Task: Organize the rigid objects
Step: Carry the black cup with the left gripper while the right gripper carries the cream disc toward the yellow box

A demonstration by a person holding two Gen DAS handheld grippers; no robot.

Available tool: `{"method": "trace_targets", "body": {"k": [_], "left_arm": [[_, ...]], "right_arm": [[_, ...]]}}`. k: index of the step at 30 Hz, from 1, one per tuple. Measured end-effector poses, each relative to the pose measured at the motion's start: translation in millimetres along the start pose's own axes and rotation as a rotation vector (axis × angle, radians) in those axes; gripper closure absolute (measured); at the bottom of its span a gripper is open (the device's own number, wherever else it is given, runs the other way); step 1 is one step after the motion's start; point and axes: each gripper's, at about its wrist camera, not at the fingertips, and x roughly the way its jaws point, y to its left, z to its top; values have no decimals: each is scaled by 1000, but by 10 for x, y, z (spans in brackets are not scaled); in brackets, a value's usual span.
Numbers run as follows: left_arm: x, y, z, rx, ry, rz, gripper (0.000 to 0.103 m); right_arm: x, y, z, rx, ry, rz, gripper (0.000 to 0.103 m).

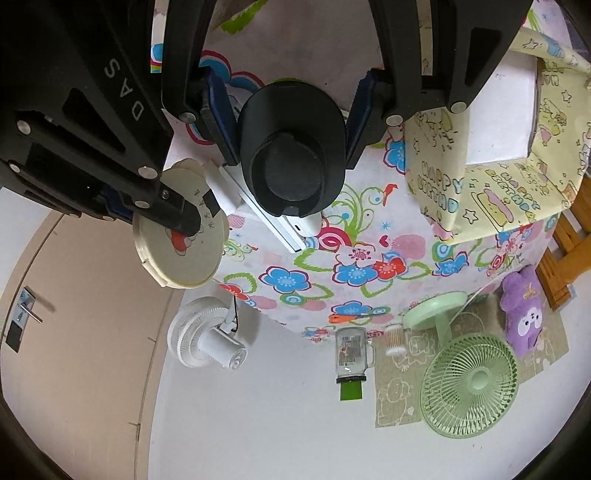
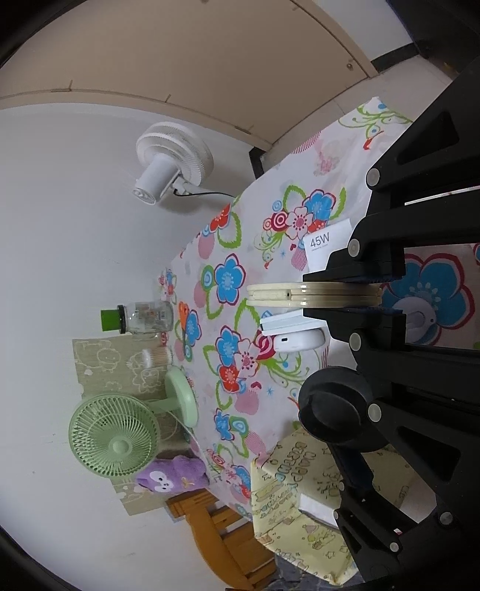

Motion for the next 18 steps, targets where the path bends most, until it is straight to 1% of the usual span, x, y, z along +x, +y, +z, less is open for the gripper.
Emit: {"method": "trace_targets", "body": {"k": [13, 18], "left_arm": [[-373, 38, 28, 31, -48, 21, 47], [-468, 84, 34, 55, -54, 22, 47]], "right_arm": [[-390, 146, 65, -9, -51, -12, 91], [-487, 251, 75, -8, -54, -6, 91]]}}
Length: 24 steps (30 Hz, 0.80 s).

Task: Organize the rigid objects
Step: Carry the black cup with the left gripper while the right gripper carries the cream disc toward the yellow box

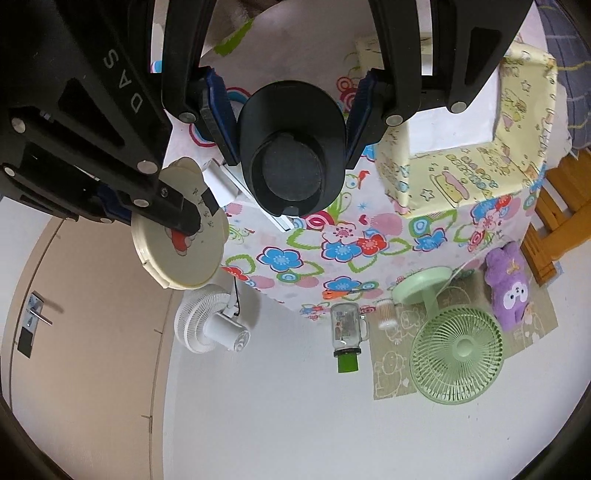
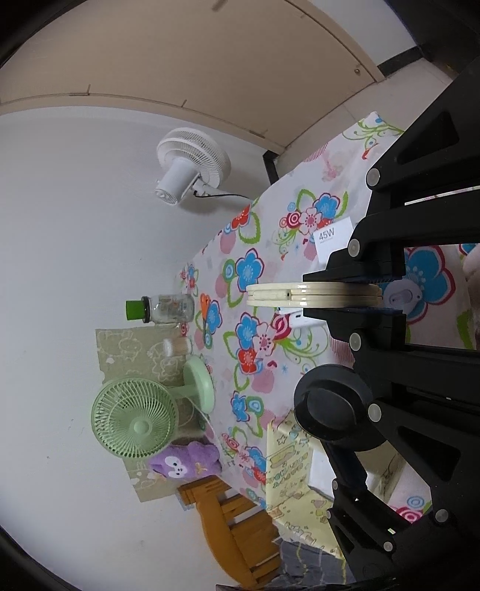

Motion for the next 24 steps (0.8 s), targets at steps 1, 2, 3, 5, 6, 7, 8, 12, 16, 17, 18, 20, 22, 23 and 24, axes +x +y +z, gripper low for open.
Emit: {"method": "trace_targets", "body": {"k": [1, 2, 3, 5, 6, 7, 8, 12, 16, 17, 18, 20, 22, 23, 24], "left_arm": [[-21, 13, 3, 4, -2, 2, 47], [-41, 30, 4, 7, -4, 5, 47], [-57, 48, 4, 9, -5, 6, 47], [-91, 84, 2, 8, -6, 8, 47], [-105, 103, 0, 7, -7, 10, 47], [-119, 126, -4, 7, -8, 14, 47], [-136, 148, -14, 7, -10, 19, 47], [-180, 255, -35, 4, -9, 33, 47], [-220, 374, -41, 2, -15, 50, 47], [-230, 407, -46, -1, -16, 55, 46], [-236, 435, -49, -4, -16, 59, 47], [-240, 506, -53, -11, -15, 65, 47], [-248, 568, -62, -18, -15, 72, 47], [-247, 601, -63, -20, -16, 75, 47], [-249, 629, -65, -22, -16, 79, 47]], "right_arm": [[-13, 21, 4, 1, -1, 3, 91], [-32, 39, 7, 2, -3, 5, 91], [-40, 54, 8, 1, -4, 5, 91], [-65, 105, 22, -6, -7, 5, 91], [-75, 133, 27, -10, -8, 5, 91], [-83, 164, 33, -15, -9, 6, 91], [-89, 196, 38, -20, -9, 7, 91], [-101, 299, 39, -27, -10, 20, 91], [-95, 437, 65, -39, -13, 37, 91], [-95, 465, 71, -43, -15, 39, 91], [-91, 499, 78, -47, -15, 42, 91], [-71, 573, 93, -56, -11, 50, 91], [-51, 636, 104, -63, -3, 57, 91], [-38, 666, 108, -66, 1, 60, 91], [-17, 701, 117, -70, 7, 63, 91]]}}
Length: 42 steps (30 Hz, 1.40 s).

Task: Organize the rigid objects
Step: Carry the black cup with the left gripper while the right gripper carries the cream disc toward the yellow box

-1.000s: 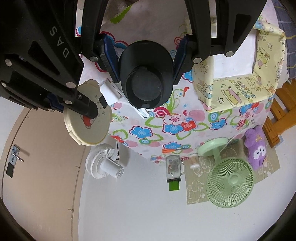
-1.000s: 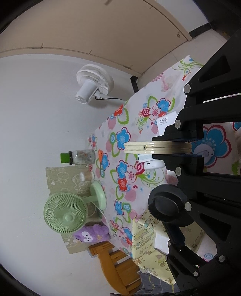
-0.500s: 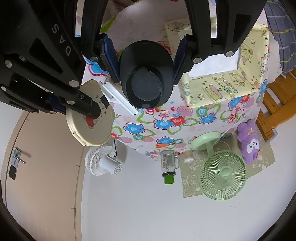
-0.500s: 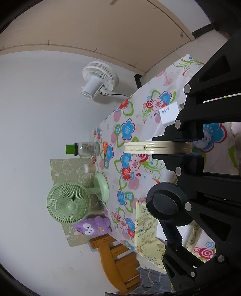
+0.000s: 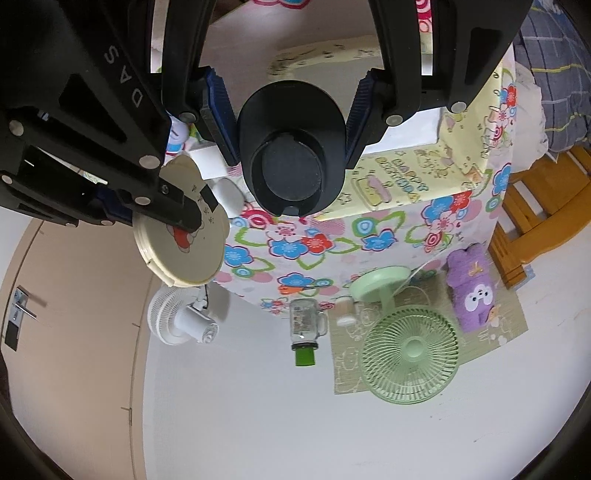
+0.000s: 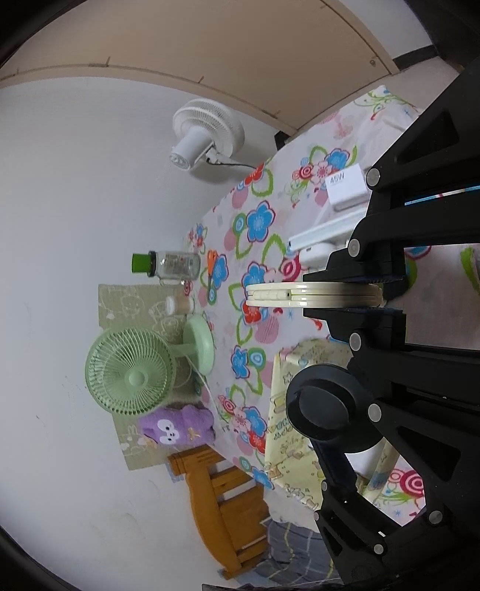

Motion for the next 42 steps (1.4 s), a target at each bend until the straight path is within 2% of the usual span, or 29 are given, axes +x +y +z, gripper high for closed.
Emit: {"method": "trace_targets", "body": {"k": [25, 28, 35, 42], "left_arm": [[193, 670, -41, -51, 44, 59, 46], [237, 733, -64, -59, 54, 67, 46], [313, 888, -98, -79, 68, 80, 46], [463, 1013, -164, -90, 102, 107, 46]], "right_arm": [[467, 600, 139, -18, 111, 88, 91], [493, 661, 151, -33, 103, 71, 91], [582, 790, 161, -41, 125, 99, 91], [811, 873, 105, -34, 184, 104, 91]]}}
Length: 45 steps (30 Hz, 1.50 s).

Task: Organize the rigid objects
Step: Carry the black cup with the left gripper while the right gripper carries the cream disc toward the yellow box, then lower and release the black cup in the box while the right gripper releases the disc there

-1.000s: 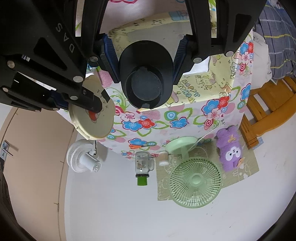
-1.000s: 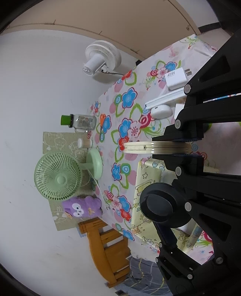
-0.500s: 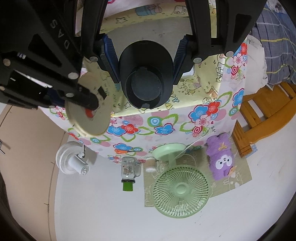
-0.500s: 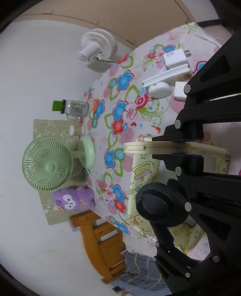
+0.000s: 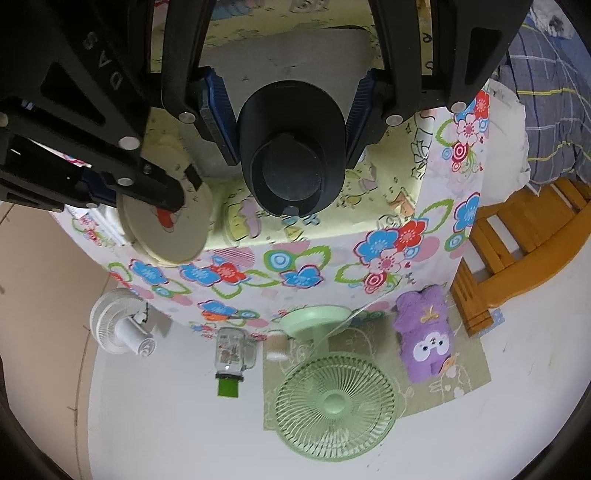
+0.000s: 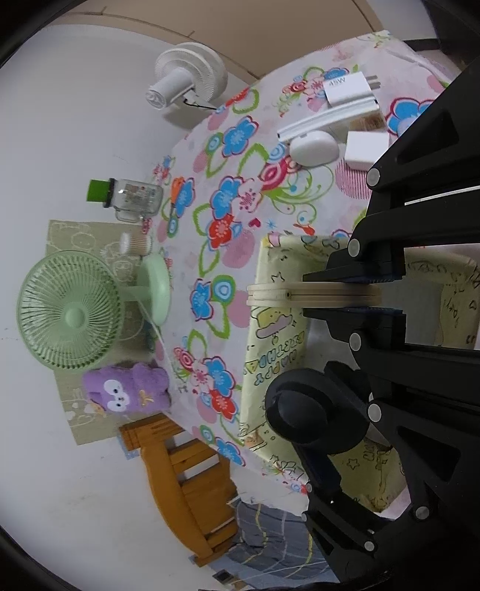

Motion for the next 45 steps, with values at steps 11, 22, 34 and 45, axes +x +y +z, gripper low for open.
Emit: {"method": "trace_targets", "body": {"k": [11, 22, 34, 45], "left_arm": [[248, 120, -110, 1, 48, 80, 46], [260, 92, -103, -2, 60, 91, 19], [106, 34, -121, -25, 61, 83, 13], [-101, -36, -115, -23, 26, 83, 9]], "right_arm": [[346, -3, -79, 31, 74, 4, 91], [365, 61, -90, -6, 68, -41, 90], [142, 62, -117, -25, 33, -29, 52], [-173, 25, -150, -38, -43, -81, 24]]}}
